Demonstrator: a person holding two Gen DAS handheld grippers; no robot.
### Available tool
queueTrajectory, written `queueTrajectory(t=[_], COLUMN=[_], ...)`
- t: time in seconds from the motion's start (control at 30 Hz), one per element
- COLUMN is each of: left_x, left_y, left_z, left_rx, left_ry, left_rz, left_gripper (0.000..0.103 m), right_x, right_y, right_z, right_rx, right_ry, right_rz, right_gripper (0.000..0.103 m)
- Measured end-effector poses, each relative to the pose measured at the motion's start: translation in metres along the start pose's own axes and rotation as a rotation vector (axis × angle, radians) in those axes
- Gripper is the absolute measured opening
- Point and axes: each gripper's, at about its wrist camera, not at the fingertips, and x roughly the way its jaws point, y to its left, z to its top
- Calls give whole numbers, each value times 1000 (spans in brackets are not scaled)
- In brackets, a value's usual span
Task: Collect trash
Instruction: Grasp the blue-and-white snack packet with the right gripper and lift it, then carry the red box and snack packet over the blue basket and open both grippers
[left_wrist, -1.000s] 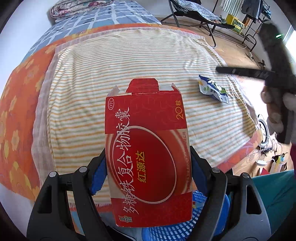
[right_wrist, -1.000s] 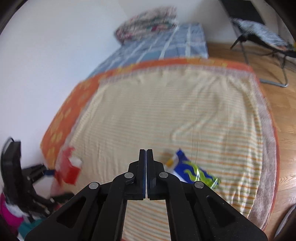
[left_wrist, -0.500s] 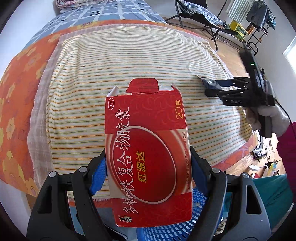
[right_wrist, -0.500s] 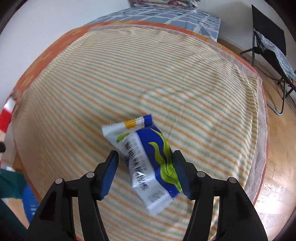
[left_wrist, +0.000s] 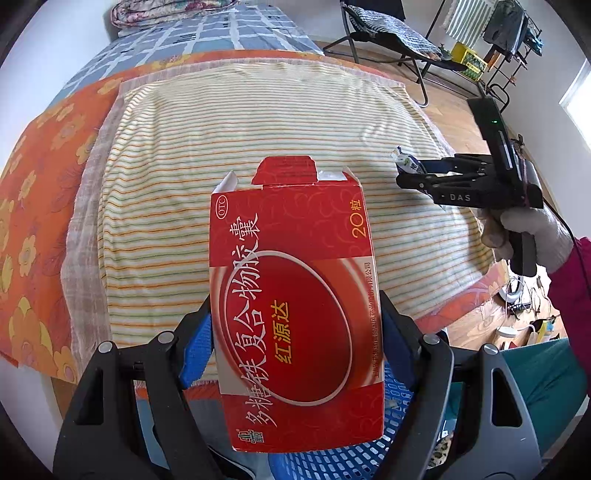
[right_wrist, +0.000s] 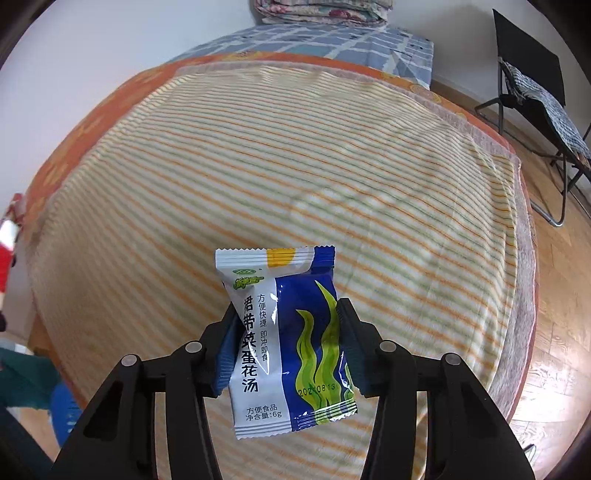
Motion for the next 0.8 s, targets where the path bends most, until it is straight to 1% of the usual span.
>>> queueTrajectory(t=[0.2, 0.27, 0.37, 0.57, 0.8], left_x=[-13, -18, -22, -30, -30], left_y=[-9, -12, -16, -26, -34], left_z=[-14, -20, -30, -55, -86], left_rx=[18, 23, 34, 46, 51], left_ry=[-23, -31, -39, -48, -36], left_rz=[0, 2, 5, 5, -1], left_gripper=[80, 80, 80, 80, 80], right_x=[-34, -47, -62, -89, -112], right_y=[14, 19, 31, 60, 100], right_z=[-8, -13, -23, -49, -90], right_rx=[50, 82, 88, 100, 91], right_ry=[-41, -56, -70, -96, -121], right_rz=[52, 80, 102, 147, 172], right_gripper=[48, 48, 48, 48, 48])
